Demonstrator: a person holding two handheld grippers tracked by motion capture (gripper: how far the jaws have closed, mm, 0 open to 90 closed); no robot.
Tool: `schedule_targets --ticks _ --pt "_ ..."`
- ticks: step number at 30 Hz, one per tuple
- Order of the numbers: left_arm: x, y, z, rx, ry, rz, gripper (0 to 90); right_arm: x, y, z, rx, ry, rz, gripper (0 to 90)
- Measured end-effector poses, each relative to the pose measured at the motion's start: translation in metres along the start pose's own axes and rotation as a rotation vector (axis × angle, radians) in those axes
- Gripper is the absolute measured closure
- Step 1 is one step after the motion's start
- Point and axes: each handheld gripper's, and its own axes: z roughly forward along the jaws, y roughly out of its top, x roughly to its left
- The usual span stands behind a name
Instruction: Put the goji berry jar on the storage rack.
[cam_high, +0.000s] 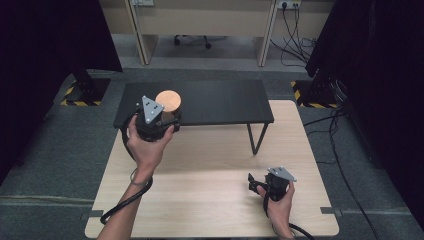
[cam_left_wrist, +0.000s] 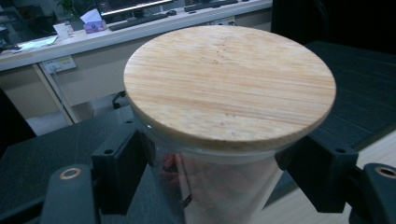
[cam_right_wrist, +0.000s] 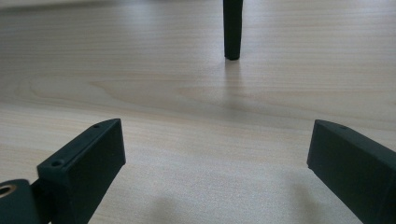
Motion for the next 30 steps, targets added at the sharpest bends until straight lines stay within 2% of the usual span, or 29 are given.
schedule_targets --ticks 5,15,20,21,22,26,30 --pt "0.002 0.000 0.016 0.026 0.004 -0.015 25.3 0.000 0.000 0.000 0.002 0.002 -0.001 4.3" --pt "0.006 0.001 0.027 0.031 -0.005 -0.036 25.3 0.001 0.000 0.000 0.003 -0.001 -0.012 4.3" --pt "0.013 0.002 0.033 0.039 -0.023 -0.072 25.3 0.000 0.000 0.000 0.002 0.001 -0.009 4.4" --pt "0.016 0.002 0.035 0.040 -0.033 -0.092 25.2 0.000 0.001 0.001 0.003 0.001 -0.010 4.3" --pt "0.016 0.002 0.035 0.040 -0.033 -0.092 25.2 0.001 0.001 0.001 0.004 0.001 -0.011 4.4" --pt "0.023 0.000 0.038 0.040 -0.051 -0.139 25.2 0.001 0.001 0.001 0.003 0.000 -0.013 4.3" --pt "0.024 -0.001 0.039 0.037 -0.051 -0.144 25.3 0.001 0.000 0.001 0.002 0.000 -0.014 4.3"
